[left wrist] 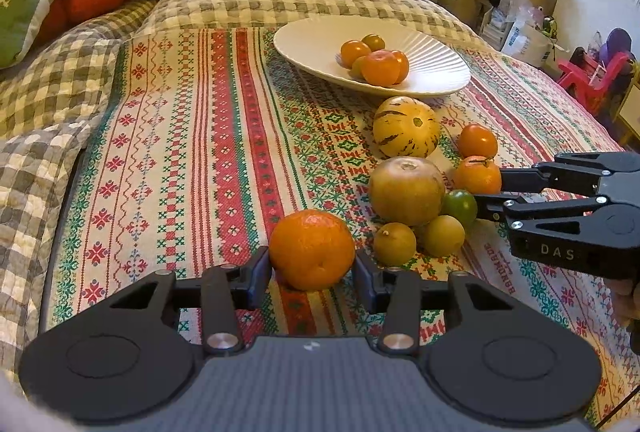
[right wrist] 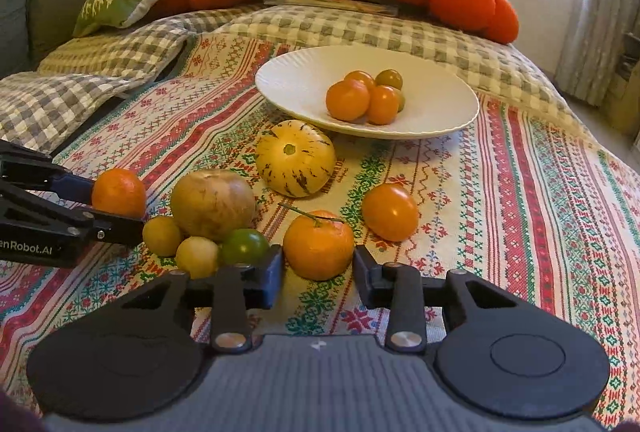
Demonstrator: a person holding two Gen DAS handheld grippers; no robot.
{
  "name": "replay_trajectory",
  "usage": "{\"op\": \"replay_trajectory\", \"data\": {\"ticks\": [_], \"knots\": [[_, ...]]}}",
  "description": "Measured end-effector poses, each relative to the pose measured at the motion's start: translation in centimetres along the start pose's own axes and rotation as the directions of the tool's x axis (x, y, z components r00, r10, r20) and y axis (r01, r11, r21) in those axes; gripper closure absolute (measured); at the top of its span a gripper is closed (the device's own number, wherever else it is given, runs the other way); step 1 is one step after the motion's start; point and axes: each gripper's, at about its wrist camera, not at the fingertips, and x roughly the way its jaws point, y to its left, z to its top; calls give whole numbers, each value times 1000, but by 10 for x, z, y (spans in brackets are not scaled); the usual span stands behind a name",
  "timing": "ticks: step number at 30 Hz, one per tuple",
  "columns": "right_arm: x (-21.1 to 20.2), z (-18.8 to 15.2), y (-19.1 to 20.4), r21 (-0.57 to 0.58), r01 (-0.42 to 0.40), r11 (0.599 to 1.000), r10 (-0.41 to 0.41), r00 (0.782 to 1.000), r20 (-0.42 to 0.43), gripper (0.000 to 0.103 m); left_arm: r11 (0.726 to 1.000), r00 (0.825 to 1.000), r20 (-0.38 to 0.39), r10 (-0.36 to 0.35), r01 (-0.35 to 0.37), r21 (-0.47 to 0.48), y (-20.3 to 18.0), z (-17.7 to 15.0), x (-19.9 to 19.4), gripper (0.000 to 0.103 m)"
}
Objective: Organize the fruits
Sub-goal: 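Carry both held mandarins over the white plate and lower them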
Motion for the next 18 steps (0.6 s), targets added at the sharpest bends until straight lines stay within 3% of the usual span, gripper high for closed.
{"op": "replay_trajectory", "data": {"ticks": [18], "knots": [[-15,10,-10,80,-20,997,17,999,32,70,993,998,16,-63,64,-102,5,10,-9,76]]}}
